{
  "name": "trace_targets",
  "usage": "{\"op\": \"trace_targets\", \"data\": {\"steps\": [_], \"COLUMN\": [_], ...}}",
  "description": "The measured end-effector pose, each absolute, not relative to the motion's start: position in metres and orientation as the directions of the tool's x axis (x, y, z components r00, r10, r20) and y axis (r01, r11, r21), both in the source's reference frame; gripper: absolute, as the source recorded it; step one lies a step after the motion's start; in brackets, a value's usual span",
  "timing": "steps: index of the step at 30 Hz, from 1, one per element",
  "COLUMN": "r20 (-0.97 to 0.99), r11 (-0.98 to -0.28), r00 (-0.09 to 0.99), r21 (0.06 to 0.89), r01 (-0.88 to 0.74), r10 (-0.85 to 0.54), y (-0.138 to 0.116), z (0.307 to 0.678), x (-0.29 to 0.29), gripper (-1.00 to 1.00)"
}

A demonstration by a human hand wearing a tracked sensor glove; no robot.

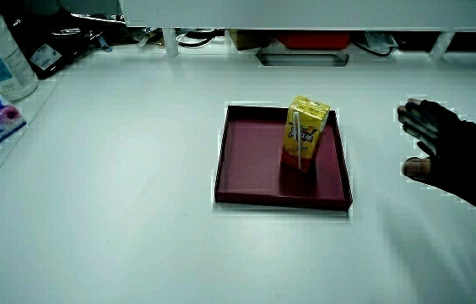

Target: Pick ice redtea

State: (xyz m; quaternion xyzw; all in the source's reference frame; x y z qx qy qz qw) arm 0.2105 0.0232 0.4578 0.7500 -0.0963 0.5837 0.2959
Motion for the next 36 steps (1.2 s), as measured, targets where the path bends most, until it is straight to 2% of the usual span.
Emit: {"op": "trace_targets", "data": {"steps": [1, 2, 4, 5, 8, 10, 11, 15, 18, 20, 23, 36], "r20": [0.913, 0.910, 0.915, 0.892, 0.906, 0.897, 0.908, 0.922, 0.906, 0.926, 0.934, 0.946], "r11": [-0.796, -0.795, -0.780, -0.774, -0.772, -0.766, -0.769, -0.778, -0.763, -0.773, -0.774, -0.799], "r00": [0.324, 0.342, 0.267, 0.326, 0.269, 0.275, 0.244, 0.232, 0.243, 0.201, 0.193, 0.139], "r21": [0.383, 0.381, 0.399, 0.439, 0.421, 0.440, 0.417, 0.387, 0.422, 0.378, 0.358, 0.321], "r01": [-0.469, -0.472, -0.482, -0.457, -0.477, -0.469, -0.485, -0.496, -0.489, -0.509, -0.523, -0.509], "r10": [0.248, 0.233, 0.303, 0.313, 0.327, 0.346, 0.339, 0.311, 0.345, 0.321, 0.301, 0.292], "y": [0.021, 0.019, 0.015, 0.013, 0.005, 0.001, -0.002, -0.010, -0.017, -0.022, -0.027, -0.029], "z": [0.457, 0.466, 0.454, 0.463, 0.465, 0.471, 0.476, 0.490, 0.497, 0.498, 0.503, 0.518], "x": [0.207, 0.205, 0.188, 0.187, 0.169, 0.160, 0.155, 0.139, 0.128, 0.119, 0.109, 0.098], "gripper": [0.00, 0.00, 0.00, 0.00, 0.00, 0.00, 0.00, 0.00, 0.00, 0.00, 0.00, 0.00]}}
